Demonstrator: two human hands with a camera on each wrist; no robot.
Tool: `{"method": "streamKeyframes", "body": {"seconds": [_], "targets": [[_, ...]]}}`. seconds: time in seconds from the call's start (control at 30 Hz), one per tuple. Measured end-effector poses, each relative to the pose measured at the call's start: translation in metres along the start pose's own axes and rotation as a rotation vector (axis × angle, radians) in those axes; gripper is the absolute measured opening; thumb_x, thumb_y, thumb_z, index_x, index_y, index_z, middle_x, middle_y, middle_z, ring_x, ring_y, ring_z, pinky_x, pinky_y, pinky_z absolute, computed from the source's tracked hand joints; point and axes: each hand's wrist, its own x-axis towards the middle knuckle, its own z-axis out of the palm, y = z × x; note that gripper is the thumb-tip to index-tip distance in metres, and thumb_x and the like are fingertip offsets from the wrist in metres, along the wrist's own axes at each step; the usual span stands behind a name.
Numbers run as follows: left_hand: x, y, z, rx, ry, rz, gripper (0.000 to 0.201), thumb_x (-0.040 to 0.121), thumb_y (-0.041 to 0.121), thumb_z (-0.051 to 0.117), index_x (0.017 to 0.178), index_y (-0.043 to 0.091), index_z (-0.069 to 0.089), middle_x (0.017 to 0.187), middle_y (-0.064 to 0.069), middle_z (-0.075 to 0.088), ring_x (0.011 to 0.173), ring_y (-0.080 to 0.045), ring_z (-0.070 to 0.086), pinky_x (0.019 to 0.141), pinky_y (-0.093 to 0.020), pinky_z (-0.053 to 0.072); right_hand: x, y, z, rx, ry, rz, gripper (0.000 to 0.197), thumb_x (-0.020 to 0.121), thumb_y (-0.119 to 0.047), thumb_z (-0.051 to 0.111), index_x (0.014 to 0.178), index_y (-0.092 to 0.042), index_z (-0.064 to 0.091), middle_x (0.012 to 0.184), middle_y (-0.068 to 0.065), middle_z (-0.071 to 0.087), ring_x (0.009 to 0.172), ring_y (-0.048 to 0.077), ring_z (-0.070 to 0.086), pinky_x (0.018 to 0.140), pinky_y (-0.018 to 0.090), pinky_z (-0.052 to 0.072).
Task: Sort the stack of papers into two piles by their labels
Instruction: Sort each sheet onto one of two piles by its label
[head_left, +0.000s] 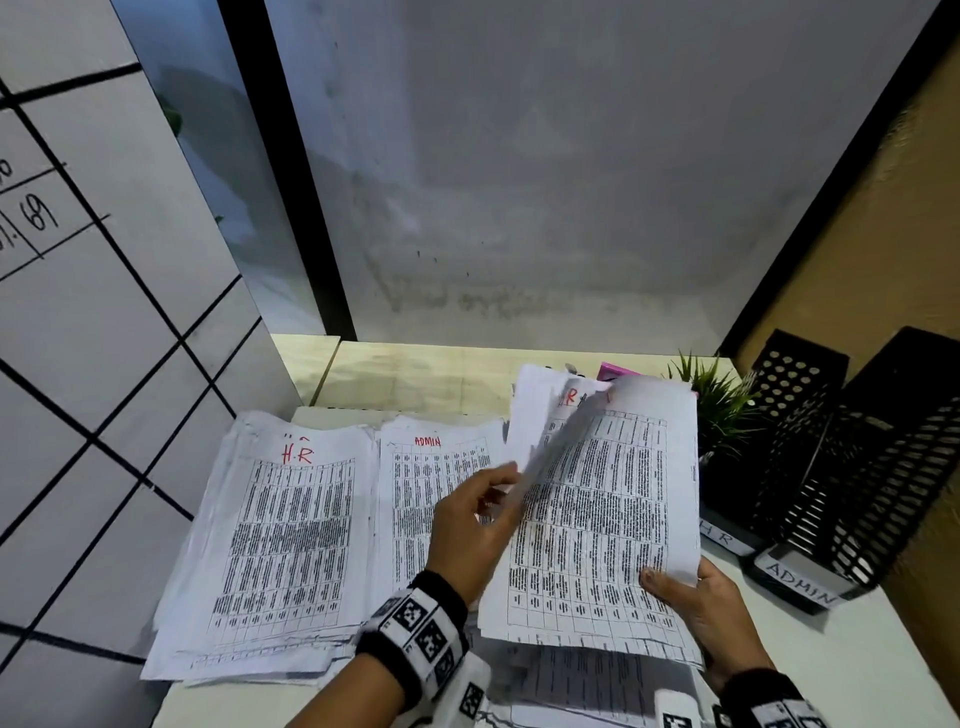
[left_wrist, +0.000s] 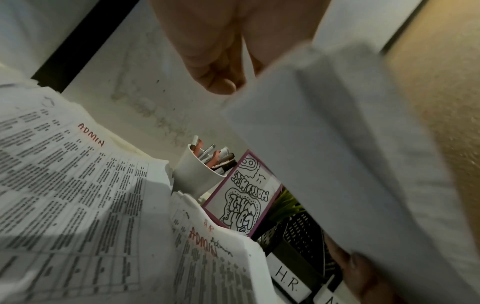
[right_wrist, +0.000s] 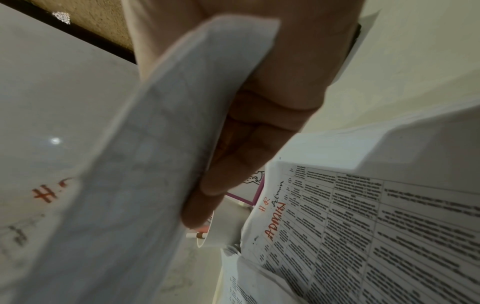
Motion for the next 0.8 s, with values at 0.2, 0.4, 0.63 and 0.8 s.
{"method": "streamKeyframes", "body": {"seconds": [0.2, 0.4, 0.63, 0.8], "targets": [[-0.002, -0.006, 0.006, 0.17, 0.014, 0.038, 0.018, 0.088, 0.014, 0.065, 0.094, 0.03, 0.069, 0.087, 0.005, 0.068, 0.083, -0.005, 0.059, 0.068, -0.006, 0.041, 0.0, -0.002, 0.001, 0.012, 0.007, 0.018, 0.058, 0.053, -0.008, 0.089, 0.105, 0.002, 0.065, 0.097, 0.023, 0.073, 0.083, 0.033, 0.069, 0.081, 0.043, 0.053], [-0.015, -0.008, 0.002, 0.169, -0.017, 0.127, 0.034, 0.08, -0.003, 0.063, 0.09, 0.029, 0.068, 0.091, 0.006, 0.064, 0.09, -0.007, 0.061, 0.075, -0.01, 0.045, 0.003, 0.001, 0.001, -0.031, 0.047, -0.001, 0.046, 0.065, -0.002, 0.077, 0.109, 0.0, 0.064, 0.095, 0.013, 0.076, 0.091, 0.029, 0.069, 0.074, 0.033, 0.05], [-0.009, -0.013, -0.003, 0.221, 0.004, -0.141, 0.01, 0.083, 0.02, 0.07, 0.09, 0.025, 0.064, 0.089, 0.006, 0.063, 0.079, -0.001, 0.053, 0.068, -0.014, 0.043, 0.002, -0.001, 0.006, -0.038, 0.039, 0.033, 0.028, 0.076, 0.009, 0.07, 0.103, 0.002, 0.064, 0.096, 0.02, 0.074, 0.087, 0.034, 0.069, 0.075, 0.038, 0.052], [-0.011, -0.034, -0.033, -0.092, 0.116, -0.412, 0.015, 0.081, 0.006, 0.073, 0.074, 0.017, 0.065, 0.07, -0.001, 0.065, 0.068, -0.014, 0.061, 0.062, -0.018, 0.05, 0.002, 0.003, 0.022, -0.052, -0.048, 0.015, 0.038, 0.07, -0.003, 0.074, 0.106, 0.003, 0.065, 0.101, 0.015, 0.075, 0.097, 0.033, 0.07, 0.091, 0.043, 0.051]]}}
